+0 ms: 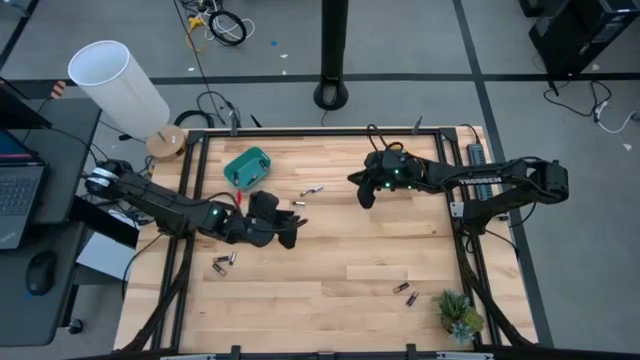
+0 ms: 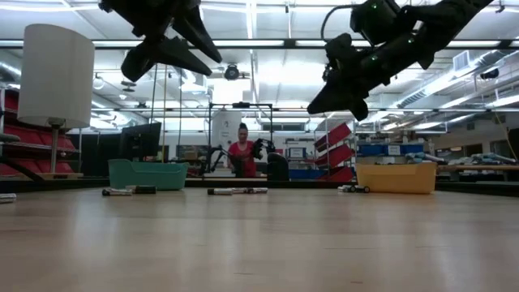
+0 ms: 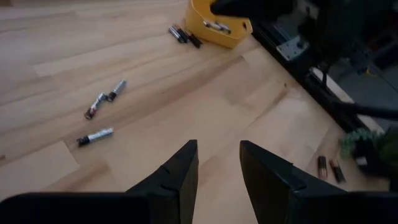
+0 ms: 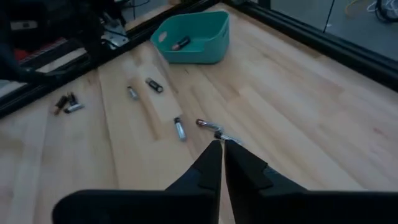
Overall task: Sort batteries
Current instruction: Put the silver battery into the yellow bin
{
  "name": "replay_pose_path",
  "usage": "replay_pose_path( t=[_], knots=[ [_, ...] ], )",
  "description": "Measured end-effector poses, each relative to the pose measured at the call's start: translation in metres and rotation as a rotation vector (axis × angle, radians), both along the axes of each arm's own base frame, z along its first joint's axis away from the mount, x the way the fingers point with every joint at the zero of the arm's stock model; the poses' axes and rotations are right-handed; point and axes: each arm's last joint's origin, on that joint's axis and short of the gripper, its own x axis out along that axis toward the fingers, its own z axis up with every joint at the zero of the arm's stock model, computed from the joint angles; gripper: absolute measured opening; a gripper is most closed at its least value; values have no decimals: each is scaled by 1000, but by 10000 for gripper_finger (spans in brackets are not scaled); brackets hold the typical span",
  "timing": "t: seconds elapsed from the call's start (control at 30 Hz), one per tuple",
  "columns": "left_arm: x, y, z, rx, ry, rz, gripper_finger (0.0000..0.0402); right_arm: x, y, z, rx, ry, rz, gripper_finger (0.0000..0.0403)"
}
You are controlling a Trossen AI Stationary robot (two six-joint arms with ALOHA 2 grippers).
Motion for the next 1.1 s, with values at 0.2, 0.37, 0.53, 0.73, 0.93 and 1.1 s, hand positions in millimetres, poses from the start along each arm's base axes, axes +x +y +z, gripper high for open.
replay_pose_path(
  t=[0.2, 0.37, 0.53, 0.73, 0.93, 1.1],
  knots=[
    [-15, -21, -7, -45, 116, -137, 130, 6, 21, 4, 32, 14, 65, 30],
    [-36, -40, -14, -187, 284, -277, 130, 15, 43, 20, -3, 51, 142, 31],
    [-51, -50, -22, -179, 413, -335, 130, 22, 61, 36, -23, -5, 211, 32],
    [-63, -64, -27, -101, 496, -523, 130, 22, 76, 36, -60, 4, 286, 32],
    [-80, -58, -55, -335, 698, -426, 130, 22, 75, 35, -114, 21, 318, 32],
    [-90, -45, -62, -417, 809, -175, 130, 23, 64, 38, -148, 0, 319, 32]
  ],
)
